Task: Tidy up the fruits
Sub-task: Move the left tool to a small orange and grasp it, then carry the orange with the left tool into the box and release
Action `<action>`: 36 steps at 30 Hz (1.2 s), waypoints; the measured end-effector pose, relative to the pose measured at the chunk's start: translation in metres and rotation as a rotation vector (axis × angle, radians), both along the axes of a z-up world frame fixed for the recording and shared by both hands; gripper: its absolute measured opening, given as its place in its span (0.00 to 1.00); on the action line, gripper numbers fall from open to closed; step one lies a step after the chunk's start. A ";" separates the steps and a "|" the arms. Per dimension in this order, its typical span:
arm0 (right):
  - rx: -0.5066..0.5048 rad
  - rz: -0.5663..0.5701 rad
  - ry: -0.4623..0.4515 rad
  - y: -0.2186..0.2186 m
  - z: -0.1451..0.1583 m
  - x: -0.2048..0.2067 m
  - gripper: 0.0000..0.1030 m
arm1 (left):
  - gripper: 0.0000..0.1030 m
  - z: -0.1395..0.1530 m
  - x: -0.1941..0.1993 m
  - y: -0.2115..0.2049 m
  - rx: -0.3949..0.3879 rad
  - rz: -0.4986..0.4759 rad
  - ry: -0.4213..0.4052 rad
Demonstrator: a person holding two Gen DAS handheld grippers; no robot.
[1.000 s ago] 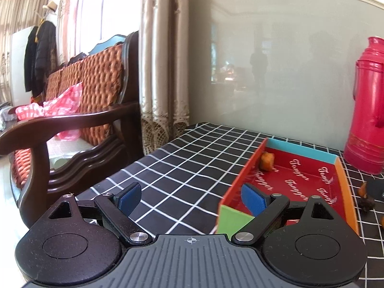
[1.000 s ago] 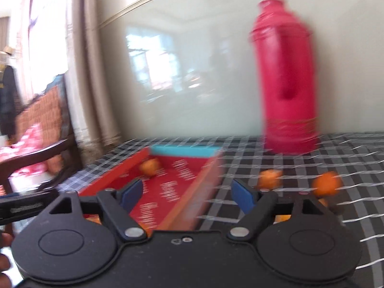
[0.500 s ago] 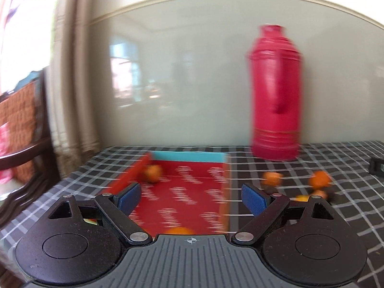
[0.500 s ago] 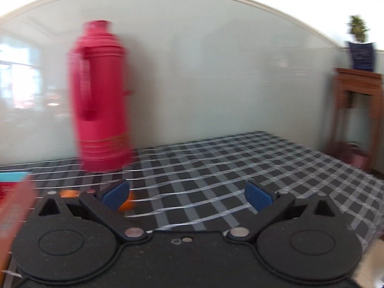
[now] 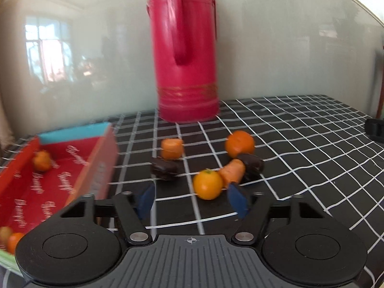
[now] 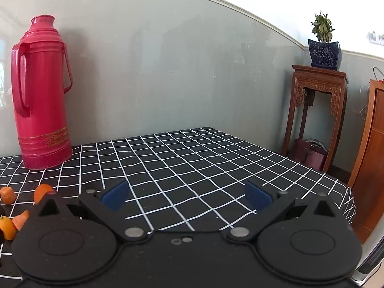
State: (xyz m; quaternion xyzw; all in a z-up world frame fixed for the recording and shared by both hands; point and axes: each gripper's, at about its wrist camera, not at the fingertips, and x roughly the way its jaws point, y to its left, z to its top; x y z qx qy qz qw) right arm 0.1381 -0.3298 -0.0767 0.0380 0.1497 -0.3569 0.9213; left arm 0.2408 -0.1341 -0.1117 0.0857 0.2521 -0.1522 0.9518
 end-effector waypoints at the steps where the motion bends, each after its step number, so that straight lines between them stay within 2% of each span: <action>1: 0.008 -0.003 -0.007 -0.002 0.000 -0.003 0.94 | 0.62 -0.002 0.003 -0.002 0.003 0.001 0.002; 4: 0.029 -0.013 -0.017 -0.009 0.002 -0.005 0.94 | 0.60 -0.005 0.007 -0.008 0.008 -0.015 0.007; 5: 0.032 -0.016 -0.016 -0.011 0.001 -0.005 0.94 | 0.53 -0.007 0.008 -0.010 0.010 -0.023 0.013; 8: 0.049 -0.017 -0.014 -0.015 0.001 -0.005 0.94 | 0.40 -0.012 0.016 -0.016 0.005 -0.038 0.054; 12: 0.059 -0.014 -0.017 -0.017 0.000 -0.006 0.94 | 0.35 -0.016 0.024 -0.020 0.000 -0.040 0.083; 13: 0.061 -0.013 -0.016 -0.017 0.000 -0.005 0.94 | 0.30 -0.016 0.026 -0.020 -0.001 -0.041 0.089; 18: 0.077 0.009 -0.018 -0.021 0.001 -0.004 0.94 | 0.31 -0.015 0.024 -0.019 -0.003 -0.041 0.082; 26: 0.071 0.042 -0.020 -0.011 0.003 -0.001 0.94 | 0.30 -0.007 0.008 -0.016 0.020 -0.017 -0.018; 30: 0.075 0.065 -0.028 -0.005 0.004 0.000 0.94 | 0.30 0.005 0.002 0.002 0.003 0.060 -0.075; 36: 0.078 0.097 -0.025 0.006 0.003 0.004 0.94 | 0.31 0.023 0.001 0.051 -0.043 0.263 -0.134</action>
